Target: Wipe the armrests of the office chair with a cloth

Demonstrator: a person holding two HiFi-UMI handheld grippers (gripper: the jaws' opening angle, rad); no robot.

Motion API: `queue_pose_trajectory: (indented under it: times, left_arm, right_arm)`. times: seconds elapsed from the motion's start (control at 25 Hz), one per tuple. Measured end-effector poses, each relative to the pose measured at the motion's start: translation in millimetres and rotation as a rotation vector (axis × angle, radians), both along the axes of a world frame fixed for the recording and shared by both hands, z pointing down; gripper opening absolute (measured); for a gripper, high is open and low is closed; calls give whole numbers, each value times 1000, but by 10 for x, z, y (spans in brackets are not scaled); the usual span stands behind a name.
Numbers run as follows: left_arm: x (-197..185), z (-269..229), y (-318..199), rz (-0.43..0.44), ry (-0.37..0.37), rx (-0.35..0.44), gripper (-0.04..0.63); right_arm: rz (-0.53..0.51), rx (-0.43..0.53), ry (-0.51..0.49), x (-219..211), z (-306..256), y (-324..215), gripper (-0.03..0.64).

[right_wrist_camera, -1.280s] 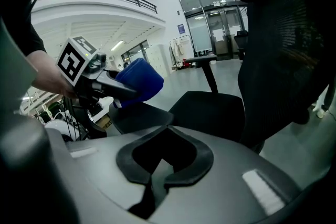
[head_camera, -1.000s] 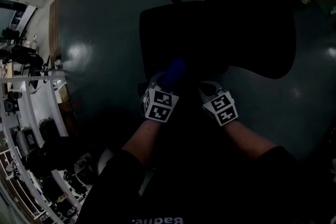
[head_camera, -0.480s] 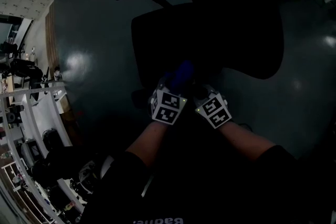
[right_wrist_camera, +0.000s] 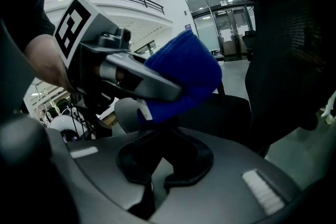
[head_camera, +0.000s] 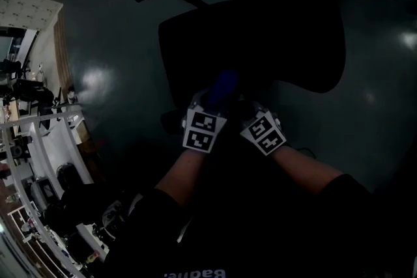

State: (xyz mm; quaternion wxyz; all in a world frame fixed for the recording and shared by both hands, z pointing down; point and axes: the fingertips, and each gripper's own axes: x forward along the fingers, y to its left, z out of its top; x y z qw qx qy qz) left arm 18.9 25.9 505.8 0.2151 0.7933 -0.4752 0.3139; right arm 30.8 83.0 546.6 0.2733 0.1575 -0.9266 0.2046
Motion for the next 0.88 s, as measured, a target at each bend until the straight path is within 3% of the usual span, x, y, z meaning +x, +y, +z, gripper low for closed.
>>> queue_pose_trajectory:
  times: [0.32, 0.88]
  left_arm:
    - [-776, -182, 263, -178, -36, 21, 124]
    - [-1795, -341, 1006, -428, -94, 48, 124]
  right_arm:
    - [2, 6, 20, 99, 48, -124, 0]
    - [-19, -8, 80, 128, 286, -186, 0]
